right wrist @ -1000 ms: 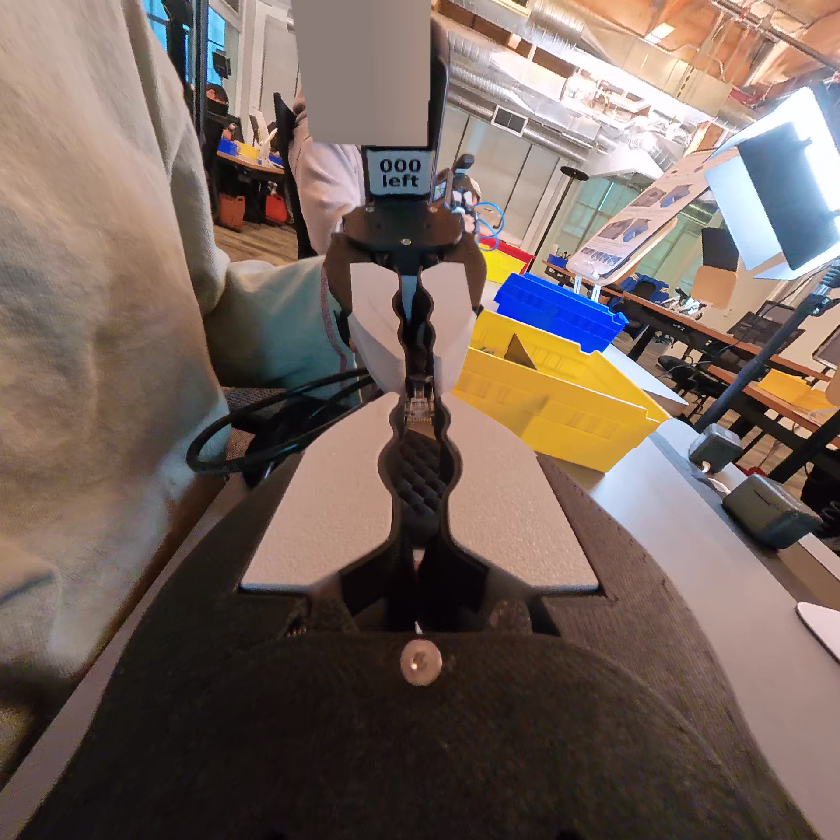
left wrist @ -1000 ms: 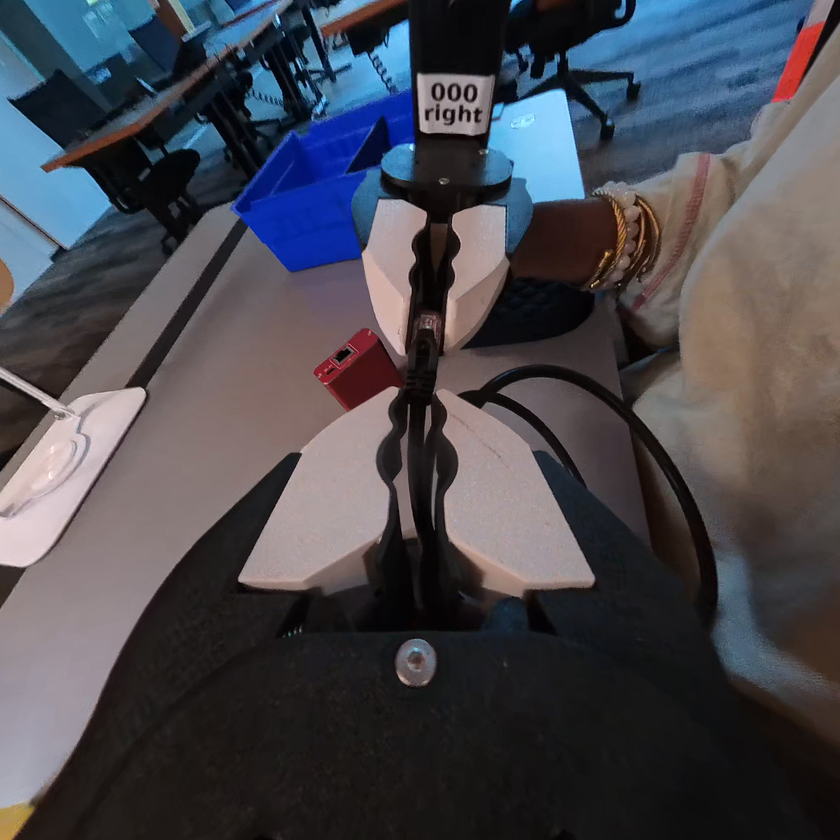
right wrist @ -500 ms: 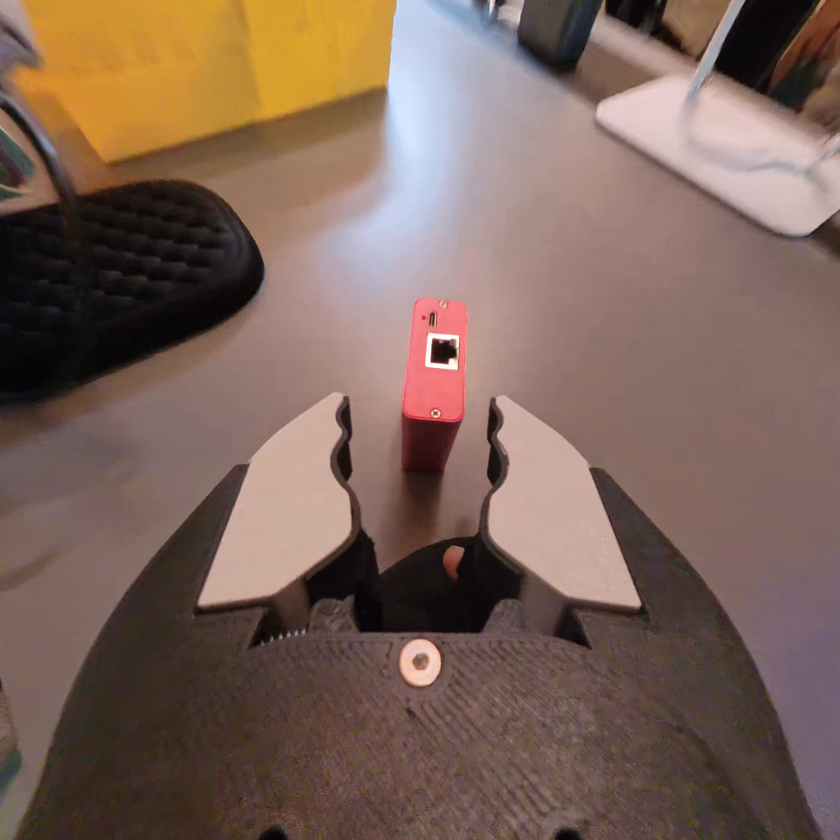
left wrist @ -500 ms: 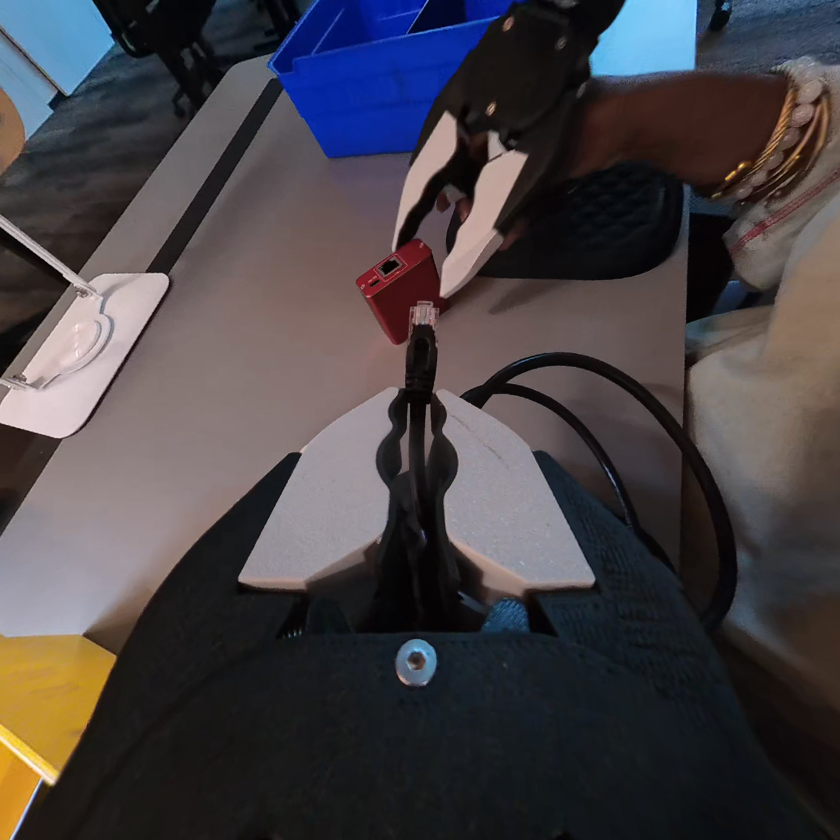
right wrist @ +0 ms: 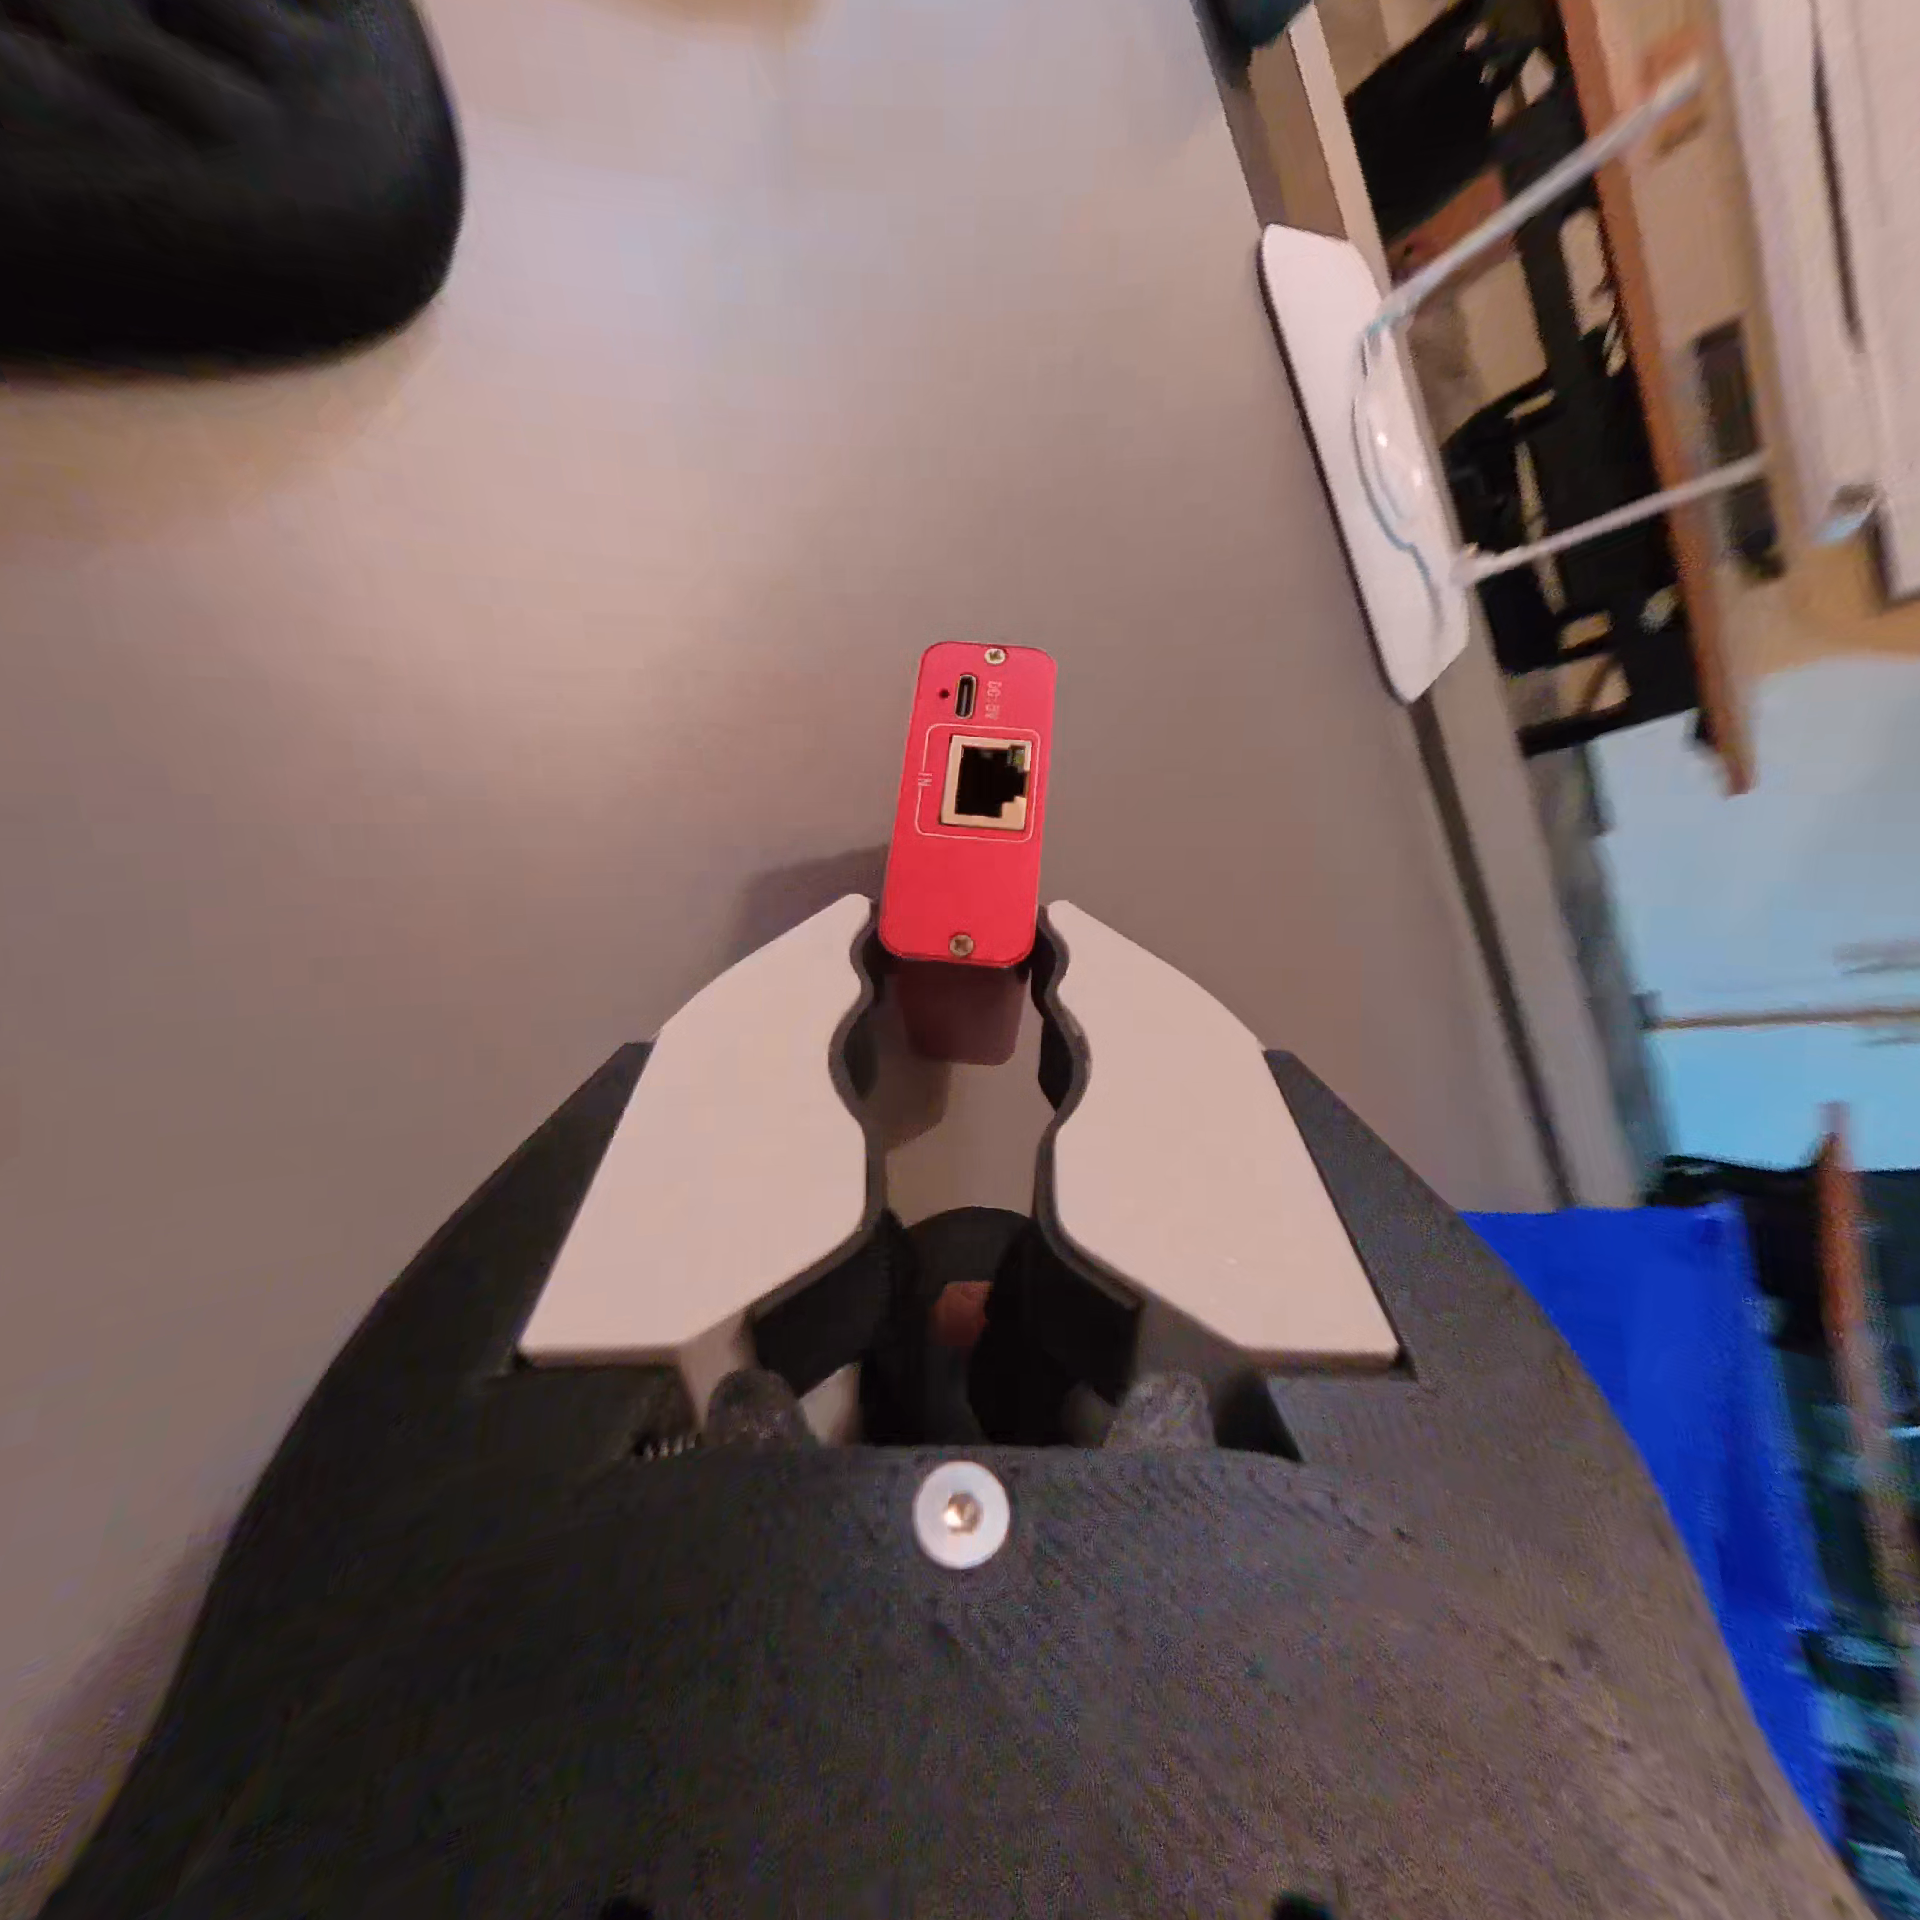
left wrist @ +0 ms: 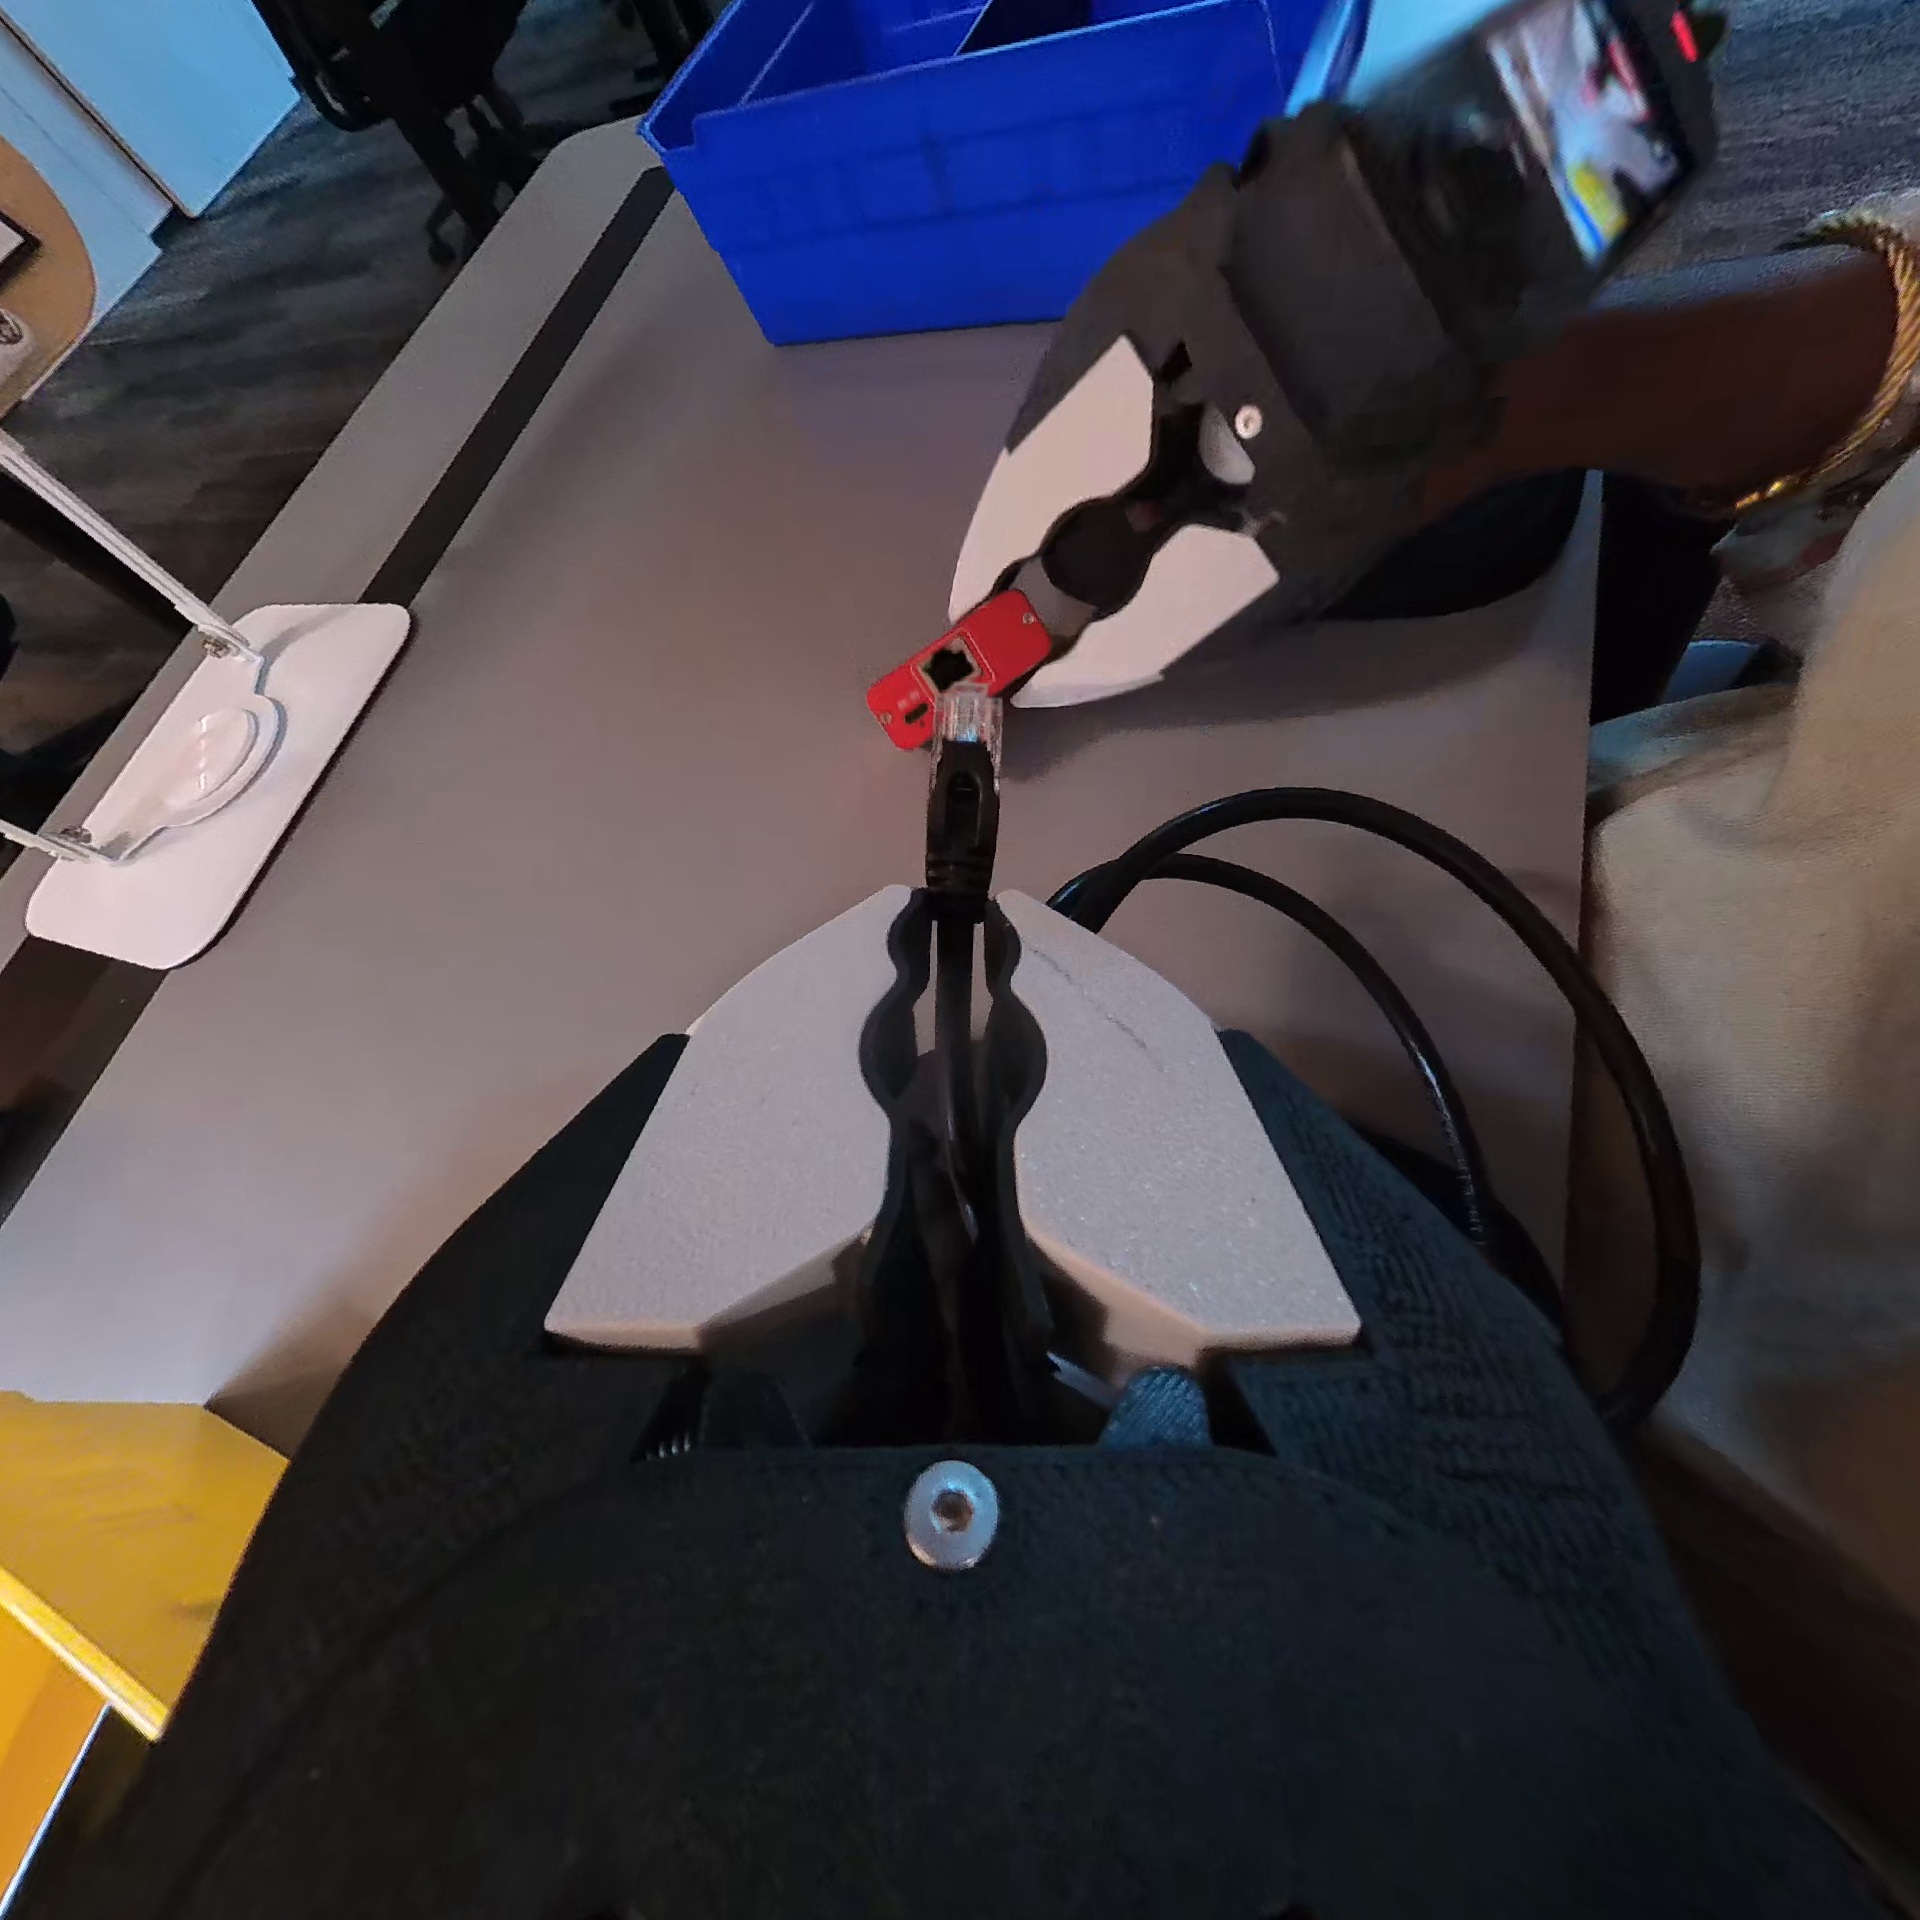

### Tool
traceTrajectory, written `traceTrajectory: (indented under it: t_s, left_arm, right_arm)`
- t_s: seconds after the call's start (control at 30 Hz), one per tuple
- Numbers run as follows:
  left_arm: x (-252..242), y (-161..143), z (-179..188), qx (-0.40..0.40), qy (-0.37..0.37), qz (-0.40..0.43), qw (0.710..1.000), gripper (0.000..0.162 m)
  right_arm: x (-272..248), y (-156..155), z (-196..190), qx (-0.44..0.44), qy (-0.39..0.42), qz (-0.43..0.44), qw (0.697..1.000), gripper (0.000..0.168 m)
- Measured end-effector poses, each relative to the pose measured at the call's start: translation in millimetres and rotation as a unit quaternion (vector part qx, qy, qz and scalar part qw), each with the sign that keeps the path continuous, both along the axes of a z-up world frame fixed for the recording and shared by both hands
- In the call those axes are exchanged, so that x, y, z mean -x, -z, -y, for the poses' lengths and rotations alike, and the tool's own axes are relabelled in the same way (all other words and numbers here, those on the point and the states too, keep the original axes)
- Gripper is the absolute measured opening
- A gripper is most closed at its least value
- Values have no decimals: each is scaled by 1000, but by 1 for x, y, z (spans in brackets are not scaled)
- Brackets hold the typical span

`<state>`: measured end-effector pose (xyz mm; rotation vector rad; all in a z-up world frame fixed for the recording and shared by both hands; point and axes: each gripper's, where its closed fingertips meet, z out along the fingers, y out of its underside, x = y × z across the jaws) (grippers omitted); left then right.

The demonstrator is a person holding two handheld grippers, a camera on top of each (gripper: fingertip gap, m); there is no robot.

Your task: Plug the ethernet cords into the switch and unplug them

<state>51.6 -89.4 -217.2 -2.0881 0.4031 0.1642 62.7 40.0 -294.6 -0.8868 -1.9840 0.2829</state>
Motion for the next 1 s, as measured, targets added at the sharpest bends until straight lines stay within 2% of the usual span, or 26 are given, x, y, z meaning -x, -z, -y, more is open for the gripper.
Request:
traceTrajectory:
  t_s: [0.1, 0.17, 0.63, 0.77, 0.87, 1.0]
  left_arm:
    - [-1, 0, 0, -1, 2, -2, 1000, 10]
    - [-1, 0, 1, -2, 2, -1, 1000, 10]
    - [0, 1, 3, -3, 3, 4, 1000, 10]
    - [1, 3, 4, -2, 2, 7, 1000, 10]
    - [1, 3, 5, -3, 0, 9, 1000, 10]
    - [1, 3, 4, -6, 0, 12, 1000, 9]
  right_arm:
    - [0, 3, 6, -105, -32, 3, 994, 27]
    - [-2, 6, 10, -127, -46, 12, 991, 29]
    - [-16, 17, 28, -46, -114, 44, 991, 37]
    - [-22, 22, 35, 51, -127, 69, 988, 42]
    - [-26, 16, 41, 191, -131, 82, 969, 60]
    - [-12, 1, 20, 334, -51, 74, 938, 79]
